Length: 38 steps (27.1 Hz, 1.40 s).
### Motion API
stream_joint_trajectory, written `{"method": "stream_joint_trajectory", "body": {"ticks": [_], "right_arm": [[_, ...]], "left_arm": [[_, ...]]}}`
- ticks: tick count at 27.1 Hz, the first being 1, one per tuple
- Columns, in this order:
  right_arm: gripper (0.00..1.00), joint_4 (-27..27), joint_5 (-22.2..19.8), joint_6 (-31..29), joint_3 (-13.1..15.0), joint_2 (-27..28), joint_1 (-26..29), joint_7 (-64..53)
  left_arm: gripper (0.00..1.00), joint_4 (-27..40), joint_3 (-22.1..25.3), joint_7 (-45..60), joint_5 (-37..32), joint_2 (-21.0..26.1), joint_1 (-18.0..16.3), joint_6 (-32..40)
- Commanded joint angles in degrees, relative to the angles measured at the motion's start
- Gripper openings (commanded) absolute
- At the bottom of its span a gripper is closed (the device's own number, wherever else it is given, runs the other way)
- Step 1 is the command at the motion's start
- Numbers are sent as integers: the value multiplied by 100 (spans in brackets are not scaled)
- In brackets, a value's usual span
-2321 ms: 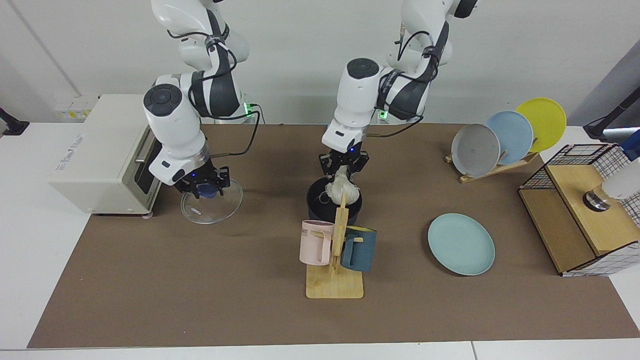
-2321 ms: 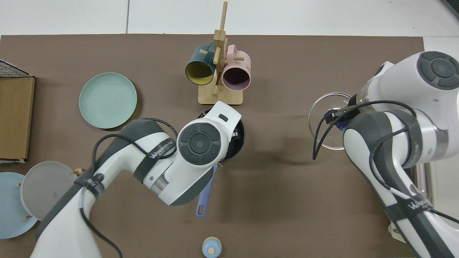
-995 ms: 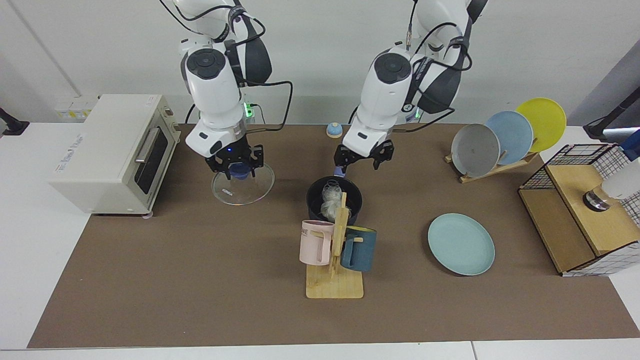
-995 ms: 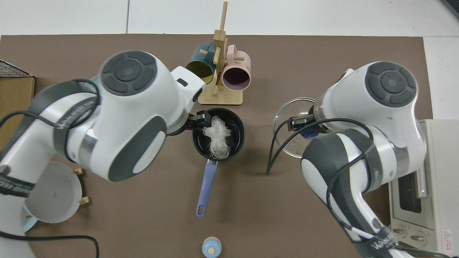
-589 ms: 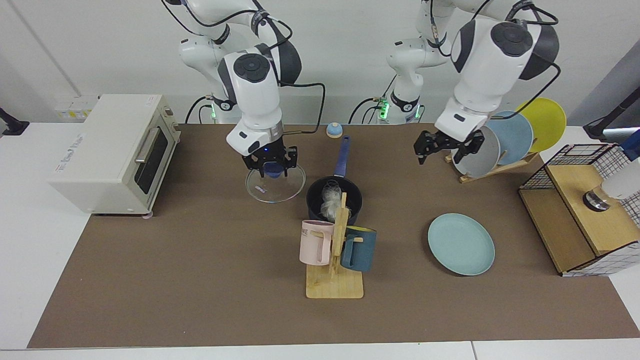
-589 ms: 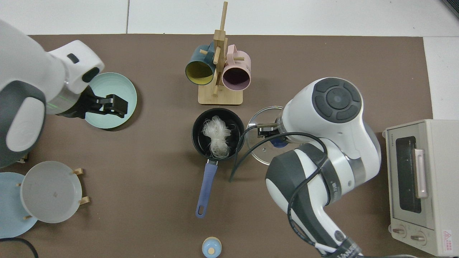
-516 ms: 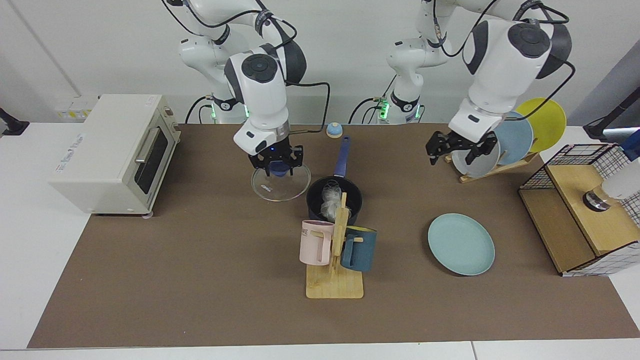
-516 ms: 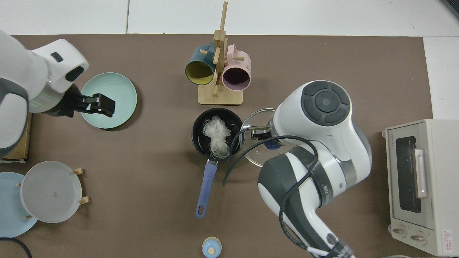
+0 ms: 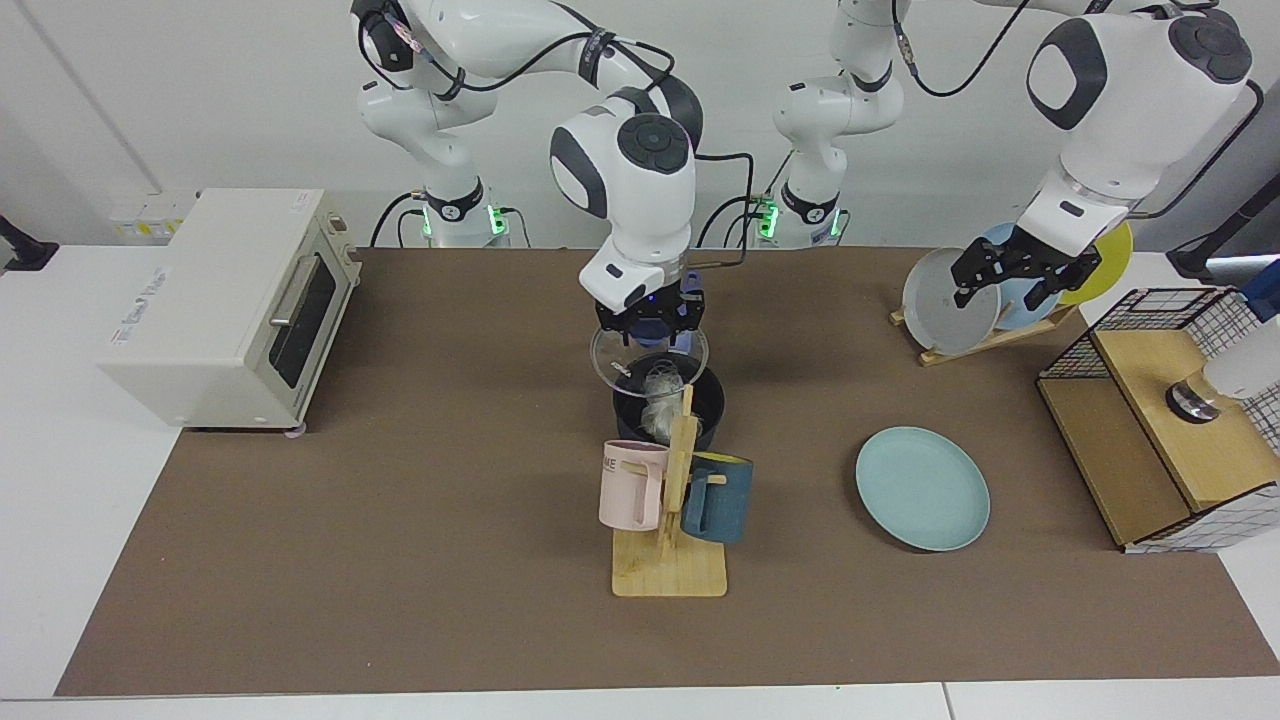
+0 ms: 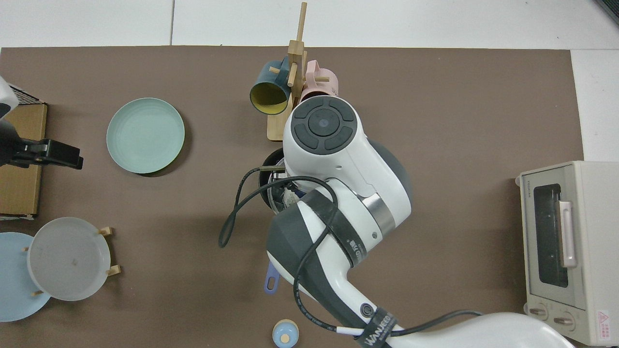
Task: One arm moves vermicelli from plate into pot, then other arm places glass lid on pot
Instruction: 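Lower the glass lid onto the saucepan with the right gripper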
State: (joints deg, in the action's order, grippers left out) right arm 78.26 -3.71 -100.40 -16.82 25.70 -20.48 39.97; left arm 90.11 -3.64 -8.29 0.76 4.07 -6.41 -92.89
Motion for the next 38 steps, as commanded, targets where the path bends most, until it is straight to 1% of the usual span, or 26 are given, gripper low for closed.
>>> {"method": "stream_joint_trajectory", "body": {"ticks": [1,4,8,12,15,17,21,26,32,34,38], "right_arm": [[0,-557,-94,169,4,549,-280,476],[0,-646,-94,222,4,681,-307,486],[0,-707,-94,161,47,866,-298,486],[0,-1084,-103,292,56,1217,-307,477],[0,-1199,-199,433,65,1262,-307,433],[0,-1217,-253,424,65,1288,-307,415],[0,-1226,-253,372,65,1297,-298,415],[0,-1226,-261,328,65,1297,-289,415],[0,-1226,-261,240,65,1297,-272,407],[0,-1226,-253,91,48,1297,-228,415],[0,-1226,-226,29,39,1297,-202,407]], "left_arm": [[100,394,145,-375,-14,-275,26,-300],[100,490,153,-375,-138,-310,17,-308],[100,885,153,-366,-147,-573,17,-335],[100,1132,180,-296,-138,-741,104,-343],[100,1150,224,-269,-138,-750,157,-344],[100,1158,250,-164,-138,-759,228,-378],[100,1150,285,38,-147,-750,175,-537],[100,1000,285,12,-147,-662,157,-519],[100,991,215,30,-147,-653,184,-440],[100,991,215,30,-147,-645,184,-440],[100,991,215,30,-147,-644,166,-440]]}}
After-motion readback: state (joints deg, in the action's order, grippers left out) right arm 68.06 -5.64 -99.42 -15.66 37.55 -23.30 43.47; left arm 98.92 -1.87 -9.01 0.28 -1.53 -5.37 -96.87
